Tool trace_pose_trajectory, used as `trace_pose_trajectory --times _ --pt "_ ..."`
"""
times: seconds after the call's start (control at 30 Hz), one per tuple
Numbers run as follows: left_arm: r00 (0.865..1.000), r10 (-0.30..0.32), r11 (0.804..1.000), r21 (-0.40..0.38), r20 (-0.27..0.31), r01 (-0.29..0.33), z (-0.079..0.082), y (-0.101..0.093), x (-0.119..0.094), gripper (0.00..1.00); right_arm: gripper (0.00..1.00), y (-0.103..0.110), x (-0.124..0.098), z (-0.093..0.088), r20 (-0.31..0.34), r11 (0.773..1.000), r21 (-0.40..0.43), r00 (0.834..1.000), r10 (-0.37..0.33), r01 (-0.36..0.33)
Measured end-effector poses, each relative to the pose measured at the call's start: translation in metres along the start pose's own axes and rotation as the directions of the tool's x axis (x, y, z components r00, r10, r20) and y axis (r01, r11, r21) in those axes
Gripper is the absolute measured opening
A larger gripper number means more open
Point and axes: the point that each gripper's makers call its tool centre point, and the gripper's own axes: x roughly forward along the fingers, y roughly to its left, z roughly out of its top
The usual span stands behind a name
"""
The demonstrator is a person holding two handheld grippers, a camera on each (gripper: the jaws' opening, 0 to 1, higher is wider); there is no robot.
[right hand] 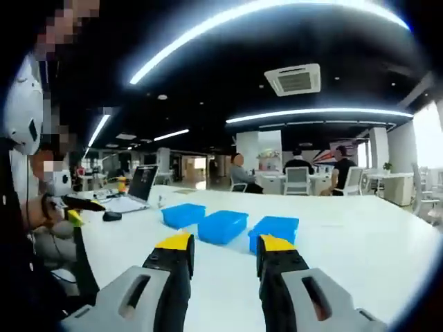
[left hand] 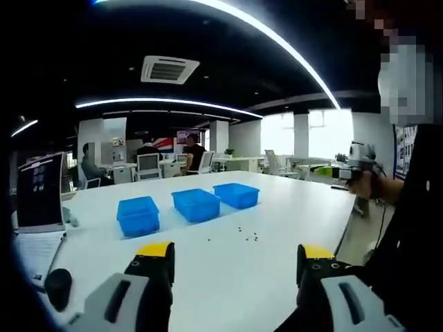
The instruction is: Pick up the resistors one by one and place each resistor into its matching bin, sorting the parts by color and model until every resistor is separated into the correct bin for its type
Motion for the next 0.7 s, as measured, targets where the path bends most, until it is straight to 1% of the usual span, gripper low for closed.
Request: trace_pose_trajectory --times 0.1,0.13,0.2,0.23,0.33,0.43,0.53,0.6,0.67,0.7 --pt "1.0 0.003 1.0 0.001 0.002 -0.003 0.001 0.001 0.001 0.74 0.38 0.006 -0.011 0.001 -0.004 1.0 0.013 1.0 -0.012 0.012" --pt "1.0 0.002 1.0 0.001 0.002 -0.002 0.001 0.002 0.001 0.74 0.38 0.011 -0.012 0.001 -0.005 1.0 0.031 1.0 0.001 -0.001" --pt "1.0 0.004 1.0 0.002 0.002 -0.004 0.001 0.002 0.001 0.74 0.38 0.017 -0.011 -0.003 -0.029 0.999 0.025 0.999 0.02 -0.019" --pt "1.0 0.005 1.0 0.002 0.001 -0.005 0.001 0.003 0.001 0.74 0.38 0.019 -0.01 -0.004 -0.04 1.0 0.007 0.999 0.029 -0.029" --pt "1.0 0.008 1.0 0.001 0.0 -0.008 -0.001 0.004 0.0 0.74 0.37 0.025 -0.004 -0.004 -0.054 0.998 -0.007 0.997 0.057 -0.058" --pt "1.0 0.013 1.0 -0.004 -0.003 -0.013 -0.003 0.005 -0.003 0.74 0.37 0.031 0.006 -0.002 -0.076 0.994 -0.038 0.992 0.101 -0.104" --pt "1.0 0.021 1.0 -0.011 -0.003 -0.021 -0.005 0.007 -0.006 0.74 0.36 0.038 0.019 0.0 -0.127 0.979 -0.091 0.977 0.172 -0.184" --pt "1.0 0.028 1.0 -0.01 -0.005 -0.028 -0.006 0.009 -0.008 0.74 0.36 0.041 0.029 0.001 -0.16 0.963 -0.129 0.964 0.213 -0.235" --pt "0.999 0.035 0.999 -0.014 -0.005 -0.035 -0.008 0.01 -0.01 0.74 0.36 0.044 0.039 0.002 -0.197 0.945 -0.155 0.947 0.255 -0.287" --pt "0.999 0.036 0.999 -0.015 -0.005 -0.036 -0.008 0.011 -0.011 0.74 0.36 0.045 0.04 0.003 -0.202 0.942 -0.16 0.944 0.262 -0.295"
